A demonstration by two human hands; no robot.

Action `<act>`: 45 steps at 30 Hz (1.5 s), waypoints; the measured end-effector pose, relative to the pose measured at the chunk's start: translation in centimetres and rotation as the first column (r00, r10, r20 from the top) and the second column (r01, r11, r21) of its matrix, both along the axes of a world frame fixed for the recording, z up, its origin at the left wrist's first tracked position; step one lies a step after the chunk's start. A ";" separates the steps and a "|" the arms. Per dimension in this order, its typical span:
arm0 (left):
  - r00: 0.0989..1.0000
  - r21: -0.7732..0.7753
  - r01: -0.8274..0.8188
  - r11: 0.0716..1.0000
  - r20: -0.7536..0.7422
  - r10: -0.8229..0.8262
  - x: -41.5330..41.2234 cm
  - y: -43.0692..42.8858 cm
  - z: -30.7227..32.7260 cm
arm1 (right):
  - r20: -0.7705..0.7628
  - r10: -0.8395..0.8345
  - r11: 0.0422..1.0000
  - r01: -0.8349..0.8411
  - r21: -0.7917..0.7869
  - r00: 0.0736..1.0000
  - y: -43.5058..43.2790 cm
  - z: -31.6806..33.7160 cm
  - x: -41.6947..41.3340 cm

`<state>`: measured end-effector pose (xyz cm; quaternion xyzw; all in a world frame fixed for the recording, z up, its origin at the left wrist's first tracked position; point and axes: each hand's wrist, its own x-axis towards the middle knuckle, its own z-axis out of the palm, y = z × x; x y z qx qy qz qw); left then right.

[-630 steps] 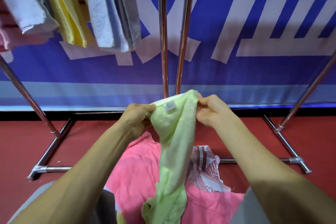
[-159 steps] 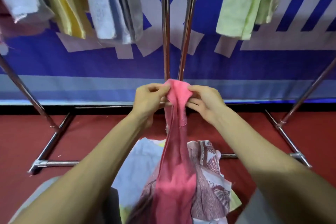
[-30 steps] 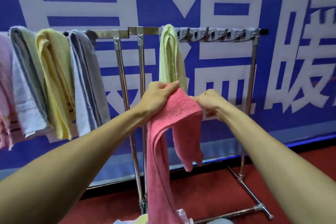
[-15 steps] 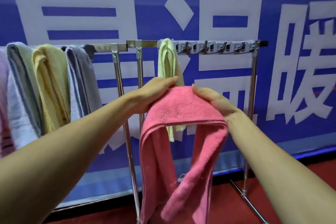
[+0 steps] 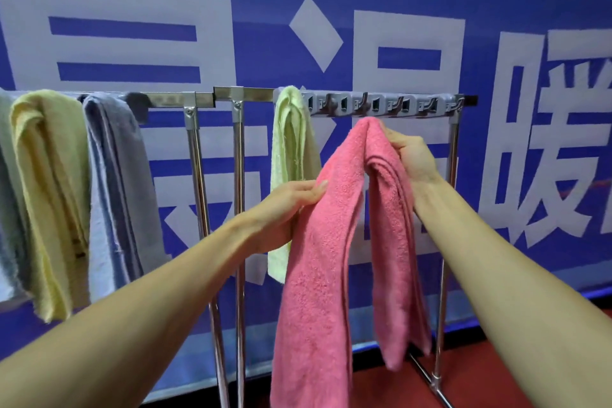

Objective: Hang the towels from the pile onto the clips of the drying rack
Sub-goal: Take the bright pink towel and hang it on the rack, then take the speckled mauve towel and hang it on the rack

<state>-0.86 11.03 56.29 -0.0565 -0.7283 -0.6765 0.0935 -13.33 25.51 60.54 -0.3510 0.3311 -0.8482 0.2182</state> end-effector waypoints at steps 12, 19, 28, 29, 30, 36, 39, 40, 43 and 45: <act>0.929 0.259 -0.242 0.935 -0.217 0.300 -9.6 0.6 6.8 | 0.151 -0.233 0.972 0.232 0.028 0.961 -4.8 1.5 -9.0; 0.716 0.202 -0.540 0.817 -0.400 0.572 -15.0 -3.2 11.9 | 0.103 -0.255 0.966 0.248 0.069 0.962 -9.7 5.8 -12.9; 0.713 0.314 -0.592 0.742 -0.226 0.664 -20.4 -6.2 7.3 | 0.112 -0.409 0.870 0.350 0.347 0.905 -12.3 3.2 -15.0; 0.713 0.304 -0.593 0.746 -0.233 0.662 -20.7 -6.6 7.2 | 0.092 -0.416 0.863 0.361 0.354 0.905 -12.2 3.0 -14.9; 0.707 0.290 -0.602 0.744 -0.239 0.665 -20.9 -7.1 7.2 | 0.068 -0.421 0.854 0.370 0.366 0.905 -12.2 2.9 -14.9; 0.698 0.176 -0.637 0.750 -0.281 0.659 -20.5 -7.1 6.7 | -0.082 -0.458 0.773 0.442 0.455 0.885 -12.3 2.3 -13.8; 0.732 0.121 -0.612 0.782 -0.287 0.618 -19.1 -6.2 5.5 | -0.167 -0.474 0.729 0.492 0.476 0.865 -11.6 1.9 -12.6; 0.746 0.102 -0.601 0.793 -0.285 0.602 -18.5 -6.0 4.9 | -0.211 -0.487 0.708 0.525 0.473 0.848 -11.3 1.8 -12.3; 0.779 0.000 -0.570 0.822 -0.319 0.540 -15.5 -5.1 2.7 | -0.362 -0.551 0.582 0.657 0.479 0.752 -9.9 1.0 -11.5; 0.799 -0.021 -0.538 0.842 -0.330 0.502 -12.9 -4.1 1.4 | -0.441 -0.610 0.481 0.750 0.455 0.658 -8.6 0.3 -10.0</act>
